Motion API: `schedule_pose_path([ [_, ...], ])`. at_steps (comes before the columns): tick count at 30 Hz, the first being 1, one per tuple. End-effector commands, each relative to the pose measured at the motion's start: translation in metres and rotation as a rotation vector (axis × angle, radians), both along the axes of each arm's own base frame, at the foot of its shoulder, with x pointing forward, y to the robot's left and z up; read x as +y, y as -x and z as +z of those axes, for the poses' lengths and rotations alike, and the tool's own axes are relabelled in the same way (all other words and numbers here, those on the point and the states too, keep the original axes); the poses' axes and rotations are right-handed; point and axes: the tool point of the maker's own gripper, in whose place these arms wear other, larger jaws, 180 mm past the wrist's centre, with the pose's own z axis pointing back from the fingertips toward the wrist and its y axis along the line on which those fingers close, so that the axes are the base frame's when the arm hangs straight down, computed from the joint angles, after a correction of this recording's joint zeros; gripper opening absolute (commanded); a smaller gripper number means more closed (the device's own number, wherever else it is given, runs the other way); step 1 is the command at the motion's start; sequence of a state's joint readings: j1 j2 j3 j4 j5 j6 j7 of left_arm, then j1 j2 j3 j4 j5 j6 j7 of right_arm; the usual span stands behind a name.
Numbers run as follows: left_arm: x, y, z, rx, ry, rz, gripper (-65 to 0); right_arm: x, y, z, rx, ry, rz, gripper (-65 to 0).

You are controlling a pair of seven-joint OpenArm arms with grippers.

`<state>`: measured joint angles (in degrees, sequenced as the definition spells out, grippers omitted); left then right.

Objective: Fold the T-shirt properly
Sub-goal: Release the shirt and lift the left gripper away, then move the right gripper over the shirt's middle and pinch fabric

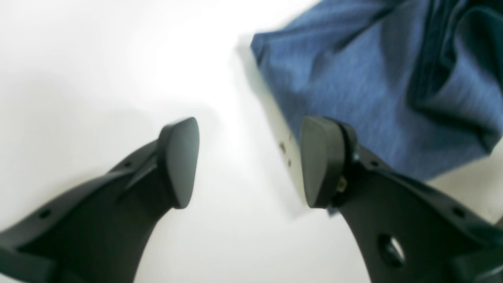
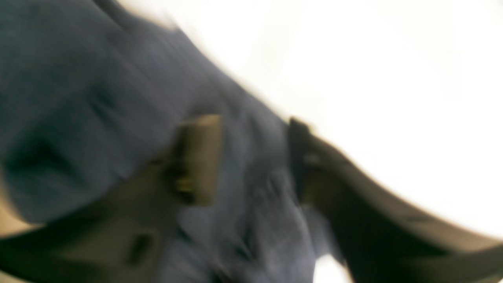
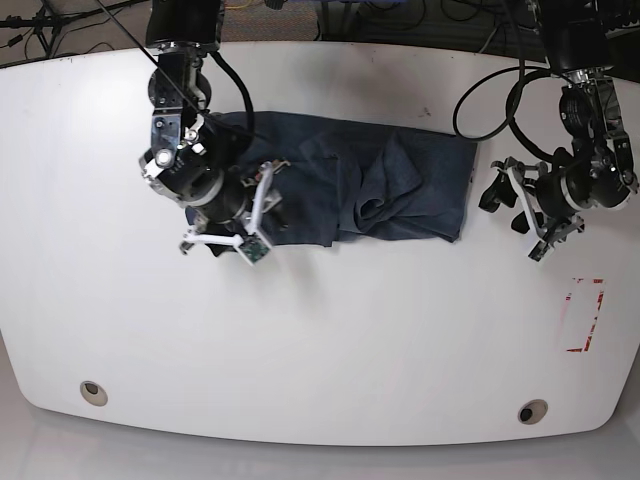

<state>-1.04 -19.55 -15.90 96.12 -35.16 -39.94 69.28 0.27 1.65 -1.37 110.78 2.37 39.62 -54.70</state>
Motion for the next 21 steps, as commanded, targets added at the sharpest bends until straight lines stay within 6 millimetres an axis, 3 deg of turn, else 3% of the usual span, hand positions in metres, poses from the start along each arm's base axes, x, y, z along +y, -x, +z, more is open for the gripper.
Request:
schedule_pose_path([
  [1,0.037,-0.004,0.025,-0.070,-0.053,0.065,-27.1,0.034,-0.001,0.023,-0.061,-0.037,0.098,-24.1],
  [6,0.097,0.006,0.045,-0.122,-0.079,0.247,-27.1,0.098,0.006,0.032,-0.064,-0.067,0.250,-21.4],
  [11,0.149,0.017,0.066,-0.173,-0.126,0.395,-27.1,0.143,0.010,0.032,-0.038,-0.100,0.311,-21.4],
  [16,0.175,0.025,0.077,-0.189,-0.183,0.468,-27.1,0.181,0.019,0.019,-0.002,-0.055,0.421,-21.4],
  [21,0.189,0.029,0.084,-0.189,-0.218,0.488,-27.1,0.199,0.034,0.007,0.020,-0.010,0.502,-21.4],
])
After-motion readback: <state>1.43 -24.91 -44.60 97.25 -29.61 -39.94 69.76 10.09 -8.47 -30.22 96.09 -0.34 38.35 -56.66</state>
